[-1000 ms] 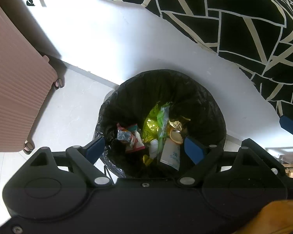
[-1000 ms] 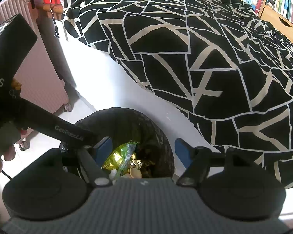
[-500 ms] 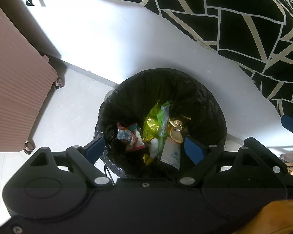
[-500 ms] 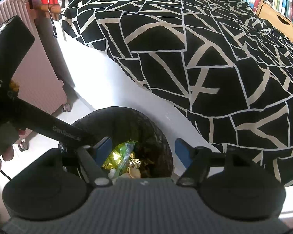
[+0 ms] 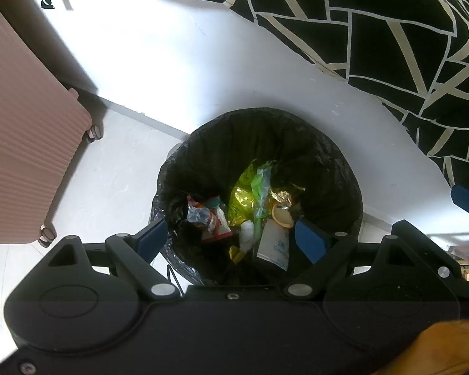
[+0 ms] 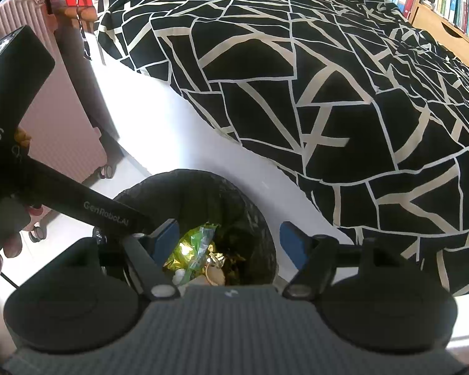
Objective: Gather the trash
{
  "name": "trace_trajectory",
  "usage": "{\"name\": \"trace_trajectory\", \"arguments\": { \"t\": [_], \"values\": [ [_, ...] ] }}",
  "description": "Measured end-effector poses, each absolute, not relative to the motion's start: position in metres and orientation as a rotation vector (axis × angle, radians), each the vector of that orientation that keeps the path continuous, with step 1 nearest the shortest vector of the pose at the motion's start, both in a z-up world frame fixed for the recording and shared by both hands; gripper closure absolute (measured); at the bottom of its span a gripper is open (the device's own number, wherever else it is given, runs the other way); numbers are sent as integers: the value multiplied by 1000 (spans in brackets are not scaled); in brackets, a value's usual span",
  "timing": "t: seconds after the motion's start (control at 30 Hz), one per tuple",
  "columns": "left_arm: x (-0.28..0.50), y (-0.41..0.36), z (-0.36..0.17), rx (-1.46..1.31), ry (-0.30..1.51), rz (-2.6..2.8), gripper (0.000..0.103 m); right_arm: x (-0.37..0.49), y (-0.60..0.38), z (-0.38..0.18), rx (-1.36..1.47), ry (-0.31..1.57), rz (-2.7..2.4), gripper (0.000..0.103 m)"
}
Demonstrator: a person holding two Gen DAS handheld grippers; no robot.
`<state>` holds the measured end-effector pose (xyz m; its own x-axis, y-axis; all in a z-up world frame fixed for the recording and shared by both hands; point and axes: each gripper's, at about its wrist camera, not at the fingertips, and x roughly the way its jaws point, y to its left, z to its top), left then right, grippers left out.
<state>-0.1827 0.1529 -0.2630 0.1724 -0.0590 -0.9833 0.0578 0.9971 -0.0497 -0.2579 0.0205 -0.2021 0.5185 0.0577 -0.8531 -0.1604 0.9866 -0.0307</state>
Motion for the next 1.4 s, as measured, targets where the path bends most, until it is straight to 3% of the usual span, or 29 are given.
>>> {"name": "trace_trajectory", "arguments": {
  "t": [1.4],
  "values": [
    [-188, 153, -261, 2, 1379, -97, 15, -267, 17, -202, -95, 1024, 96, 22]
  ]
}}
